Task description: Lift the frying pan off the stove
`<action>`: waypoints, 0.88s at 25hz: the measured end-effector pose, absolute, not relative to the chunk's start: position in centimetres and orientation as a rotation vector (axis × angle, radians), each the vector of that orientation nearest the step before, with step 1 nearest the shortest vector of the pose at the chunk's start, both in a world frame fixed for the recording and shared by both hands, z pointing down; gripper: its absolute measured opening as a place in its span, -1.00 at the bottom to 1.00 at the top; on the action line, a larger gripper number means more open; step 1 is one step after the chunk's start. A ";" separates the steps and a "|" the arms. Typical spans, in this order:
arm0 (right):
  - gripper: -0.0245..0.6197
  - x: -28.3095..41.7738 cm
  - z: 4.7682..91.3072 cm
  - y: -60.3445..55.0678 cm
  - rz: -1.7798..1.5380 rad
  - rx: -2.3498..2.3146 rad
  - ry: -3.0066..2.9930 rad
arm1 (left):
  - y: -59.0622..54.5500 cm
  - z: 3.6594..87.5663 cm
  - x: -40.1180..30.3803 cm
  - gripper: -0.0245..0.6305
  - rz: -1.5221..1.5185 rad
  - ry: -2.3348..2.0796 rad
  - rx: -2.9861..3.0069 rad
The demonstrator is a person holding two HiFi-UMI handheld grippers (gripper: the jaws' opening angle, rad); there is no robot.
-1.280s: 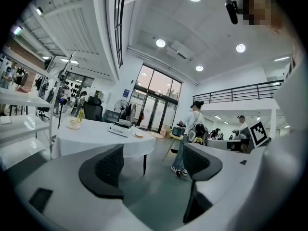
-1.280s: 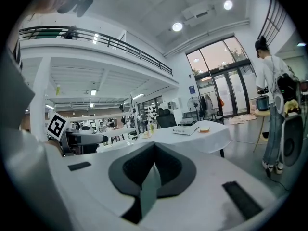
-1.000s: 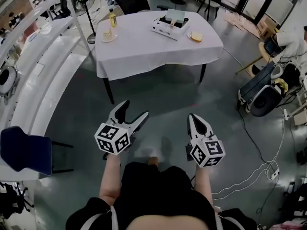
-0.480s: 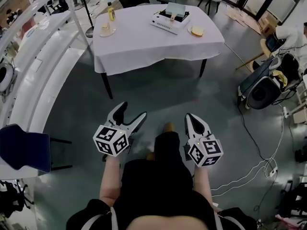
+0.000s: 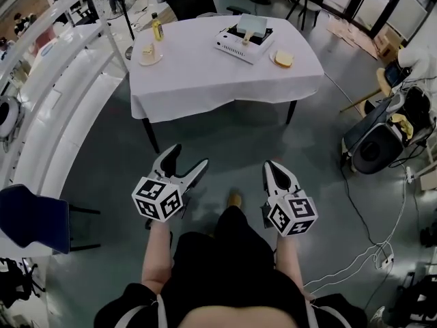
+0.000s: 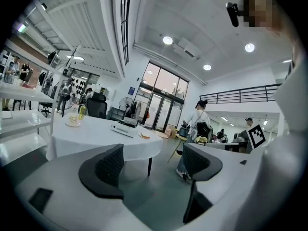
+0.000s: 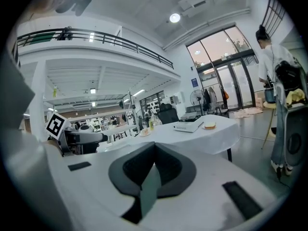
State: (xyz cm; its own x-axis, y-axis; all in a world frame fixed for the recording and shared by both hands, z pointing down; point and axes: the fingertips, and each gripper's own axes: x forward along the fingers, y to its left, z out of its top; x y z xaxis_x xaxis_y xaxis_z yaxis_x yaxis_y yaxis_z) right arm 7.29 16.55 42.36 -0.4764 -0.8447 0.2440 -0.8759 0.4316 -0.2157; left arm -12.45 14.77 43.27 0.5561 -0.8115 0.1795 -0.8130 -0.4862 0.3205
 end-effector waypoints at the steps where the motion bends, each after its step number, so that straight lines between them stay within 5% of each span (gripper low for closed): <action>1: -0.91 7.5 42.2 15.4 0.474 1.544 -2.577 | 13.6 43.1 -12.2 0.28 0.000 -1.332 2.428; 22: -0.91 14.6 42.1 -5.5 0.494 1.514 -2.611 | -5.7 43.2 -5.9 0.28 0.031 -1.390 2.391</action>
State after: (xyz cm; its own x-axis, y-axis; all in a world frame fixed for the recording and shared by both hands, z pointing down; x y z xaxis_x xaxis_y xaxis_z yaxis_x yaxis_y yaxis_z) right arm 14.56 -5.50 42.09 -0.5072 -0.8304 0.2304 -0.8572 0.4586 -0.2343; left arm -5.93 -5.67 43.18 0.5119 -0.8347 0.2030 -0.8428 -0.4424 0.3064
